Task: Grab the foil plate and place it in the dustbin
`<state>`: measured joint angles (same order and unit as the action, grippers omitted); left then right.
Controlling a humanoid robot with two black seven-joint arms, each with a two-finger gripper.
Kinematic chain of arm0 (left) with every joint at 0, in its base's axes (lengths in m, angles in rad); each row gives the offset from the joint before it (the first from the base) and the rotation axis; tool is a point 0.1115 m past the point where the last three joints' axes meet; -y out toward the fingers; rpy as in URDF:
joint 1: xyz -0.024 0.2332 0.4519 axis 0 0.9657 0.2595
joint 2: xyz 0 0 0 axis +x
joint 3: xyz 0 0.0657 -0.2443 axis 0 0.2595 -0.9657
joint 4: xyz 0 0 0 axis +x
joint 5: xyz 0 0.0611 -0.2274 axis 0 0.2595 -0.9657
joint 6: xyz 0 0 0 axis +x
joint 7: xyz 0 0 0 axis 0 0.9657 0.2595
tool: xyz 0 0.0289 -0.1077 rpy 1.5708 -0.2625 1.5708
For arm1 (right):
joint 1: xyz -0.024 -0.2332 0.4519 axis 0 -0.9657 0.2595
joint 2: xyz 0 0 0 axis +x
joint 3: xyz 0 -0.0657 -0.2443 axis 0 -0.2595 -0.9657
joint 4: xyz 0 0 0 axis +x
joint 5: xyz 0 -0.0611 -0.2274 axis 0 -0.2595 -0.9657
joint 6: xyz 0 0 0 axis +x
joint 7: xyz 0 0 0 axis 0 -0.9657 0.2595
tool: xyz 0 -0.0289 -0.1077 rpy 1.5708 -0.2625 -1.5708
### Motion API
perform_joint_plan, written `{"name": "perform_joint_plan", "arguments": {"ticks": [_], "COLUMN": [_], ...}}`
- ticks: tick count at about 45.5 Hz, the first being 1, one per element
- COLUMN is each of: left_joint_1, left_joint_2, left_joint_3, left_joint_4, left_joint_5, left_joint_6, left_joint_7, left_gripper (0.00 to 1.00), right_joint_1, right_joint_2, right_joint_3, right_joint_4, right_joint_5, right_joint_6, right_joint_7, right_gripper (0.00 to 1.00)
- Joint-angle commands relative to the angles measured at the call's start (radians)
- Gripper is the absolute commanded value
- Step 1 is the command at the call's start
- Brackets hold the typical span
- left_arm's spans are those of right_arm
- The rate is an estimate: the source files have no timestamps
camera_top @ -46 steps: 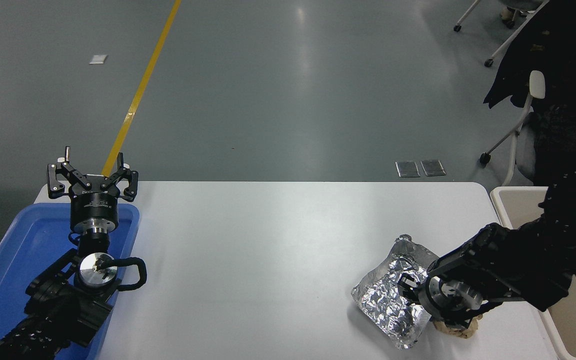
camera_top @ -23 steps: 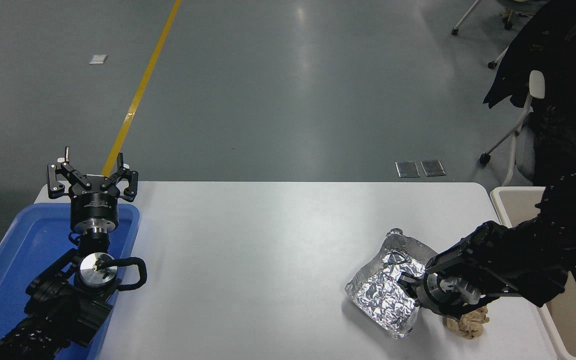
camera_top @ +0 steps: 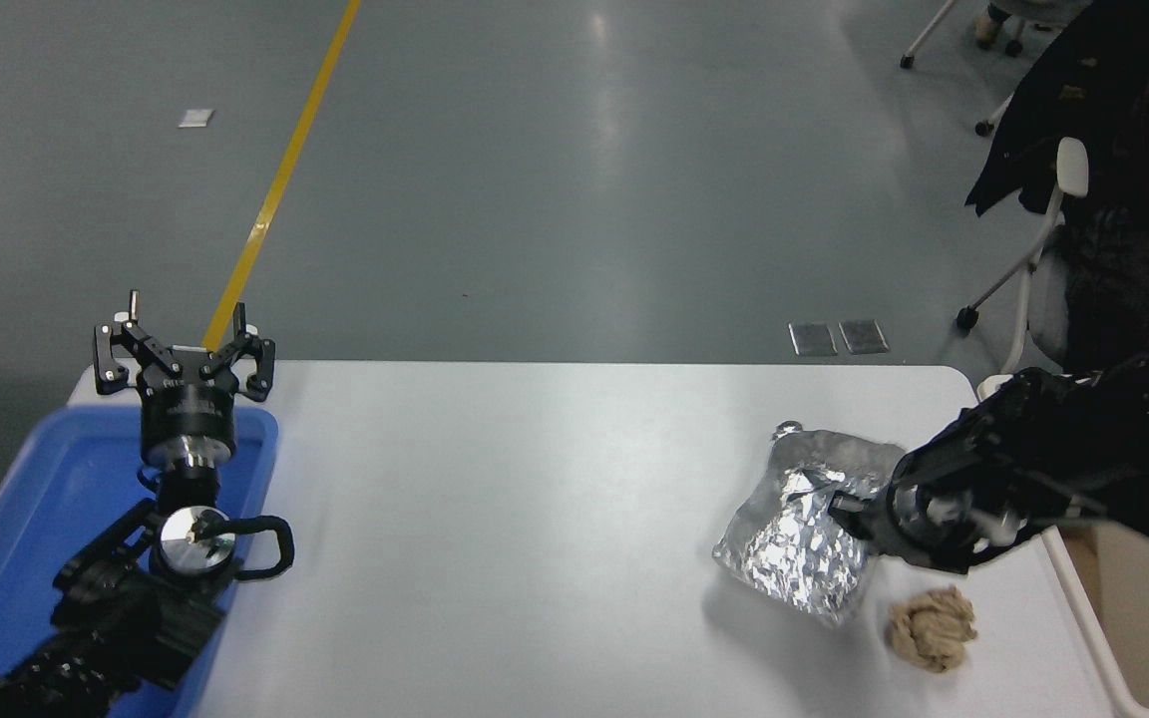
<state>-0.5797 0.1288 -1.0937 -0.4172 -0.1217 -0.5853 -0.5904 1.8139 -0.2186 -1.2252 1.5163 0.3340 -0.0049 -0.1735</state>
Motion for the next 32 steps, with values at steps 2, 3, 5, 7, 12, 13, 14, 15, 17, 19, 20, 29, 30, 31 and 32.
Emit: {"name": "perform_joint_plan", "arguments": {"ticks": [2,3,5,7,12,13,14,15,17,19,20,29,30,31,32], "left_joint_1": [0.001,0.001,0.001,0.001,0.001,0.001,0.001,0.001,0.001,0.001,0.001,0.001,0.001,0.001,0.001], "left_joint_2": [0.003,0.003,0.003,0.003,0.005,0.005,0.005,0.005,0.005,0.005,0.005,0.005,0.005,0.005,0.005], "left_joint_3": [-0.002,-0.002,-0.002,-0.002,-0.002,-0.002,-0.002,-0.002,-0.002,-0.002,-0.002,-0.002,-0.002,-0.002,-0.002], "left_joint_4": [0.000,0.000,0.000,0.000,0.000,0.000,0.000,0.000,0.000,0.000,0.000,0.000,0.000,0.000,0.000], "left_joint_5": [0.000,0.000,0.001,0.002,0.002,0.002,0.002,0.002,0.002,0.002,0.002,0.002,0.002,0.002,0.002], "left_joint_6": [-0.001,-0.001,-0.001,-0.001,-0.001,-0.001,-0.001,-0.001,-0.001,-0.001,-0.001,-0.001,-0.001,-0.001,-0.001], "left_joint_7": [0.000,0.000,0.000,0.001,0.001,0.001,0.001,0.001,0.001,0.001,0.001,0.001,0.000,0.000,0.000], "left_gripper": [0.99,0.99,0.99,0.99,0.99,0.99,0.99,0.99,0.99,0.99,0.99,0.99,0.99,0.99,0.99], "right_joint_1": [0.359,0.392,0.451,0.502,0.657,0.682,0.703,0.720,0.745,0.755,0.756,0.745,0.743,0.739,0.737], "right_joint_2": [-0.093,-0.099,-0.105,-0.107,-0.110,-0.110,-0.111,-0.111,-0.116,-0.126,-0.128,-0.131,-0.131,-0.131,-0.131], "right_joint_3": [-0.082,-0.089,-0.108,-0.128,-0.186,-0.194,-0.200,-0.204,-0.211,-0.215,-0.218,-0.241,-0.252,-0.266,-0.284], "right_joint_4": [0.185,0.191,0.196,0.194,0.194,0.194,0.194,0.194,0.194,0.194,0.194,0.188,0.186,0.185,0.183], "right_joint_5": [-0.012,-0.012,-0.012,-0.012,-0.013,-0.013,-0.013,-0.013,-0.013,-0.013,-0.013,-0.061,-0.072,-0.085,-0.099], "right_joint_6": [0.140,0.161,0.209,0.256,0.400,0.428,0.454,0.473,0.497,0.503,0.503,0.500,0.499,0.494,0.488], "right_joint_7": [0.000,0.000,0.000,0.000,0.000,0.000,0.000,0.000,0.000,0.000,0.000,-0.001,0.000,0.000,0.000], "right_gripper": [0.00,0.00,0.00,0.00,0.00,0.00,0.00,0.00,0.00,0.00,0.00,0.00,0.00,0.00,0.00]}}
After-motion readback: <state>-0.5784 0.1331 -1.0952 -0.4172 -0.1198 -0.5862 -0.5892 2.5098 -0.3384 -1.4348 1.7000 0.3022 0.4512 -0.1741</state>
